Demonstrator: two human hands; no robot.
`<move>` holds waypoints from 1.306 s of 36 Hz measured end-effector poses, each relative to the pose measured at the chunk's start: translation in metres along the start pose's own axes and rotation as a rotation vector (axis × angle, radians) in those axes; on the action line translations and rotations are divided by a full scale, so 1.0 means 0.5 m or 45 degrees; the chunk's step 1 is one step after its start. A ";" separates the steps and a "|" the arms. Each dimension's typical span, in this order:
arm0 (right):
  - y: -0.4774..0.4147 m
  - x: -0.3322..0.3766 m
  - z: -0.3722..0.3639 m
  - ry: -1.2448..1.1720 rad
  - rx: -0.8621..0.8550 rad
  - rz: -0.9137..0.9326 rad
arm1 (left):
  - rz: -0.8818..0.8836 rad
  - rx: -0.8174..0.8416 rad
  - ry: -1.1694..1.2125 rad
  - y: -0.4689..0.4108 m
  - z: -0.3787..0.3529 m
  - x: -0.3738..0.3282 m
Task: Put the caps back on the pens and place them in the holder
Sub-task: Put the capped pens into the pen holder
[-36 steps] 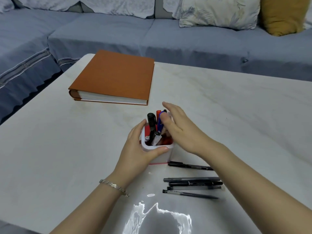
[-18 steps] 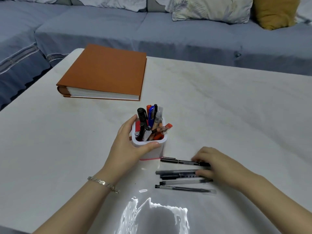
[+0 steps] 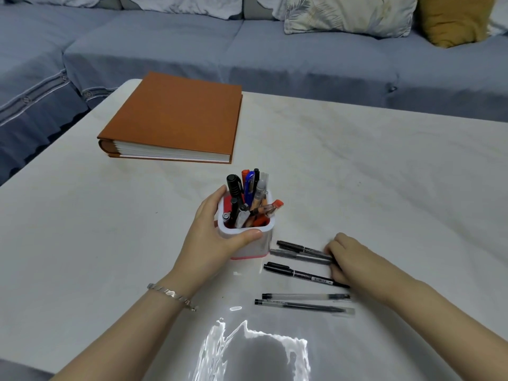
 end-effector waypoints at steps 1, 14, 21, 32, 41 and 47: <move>0.005 -0.002 0.004 -0.059 0.008 -0.035 | 0.000 0.006 0.007 0.000 0.001 0.000; 0.062 0.073 0.138 -0.841 -0.228 0.040 | -0.373 -0.234 0.028 0.052 0.002 -0.113; 0.031 0.137 0.160 -0.958 -0.294 0.141 | -0.140 -0.077 0.490 0.046 -0.011 -0.164; -0.026 0.178 0.205 -0.831 -0.319 0.220 | -0.176 -0.149 0.611 0.011 0.016 -0.192; 0.000 0.088 0.144 -0.667 -0.379 -0.033 | -0.585 -0.373 0.195 0.003 0.082 -0.219; 0.036 0.042 0.069 -0.505 -0.133 -0.152 | -0.440 -0.237 -0.118 0.006 0.047 -0.142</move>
Point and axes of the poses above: each hand's wrist, its own y-axis away from the middle knuckle, its own z-axis out of the back of the hand, x = y × z, the point moved 2 cm from there along -y, towards the middle knuckle, and after that the axes turned 9 degrees about y, right-handed, at the moved point
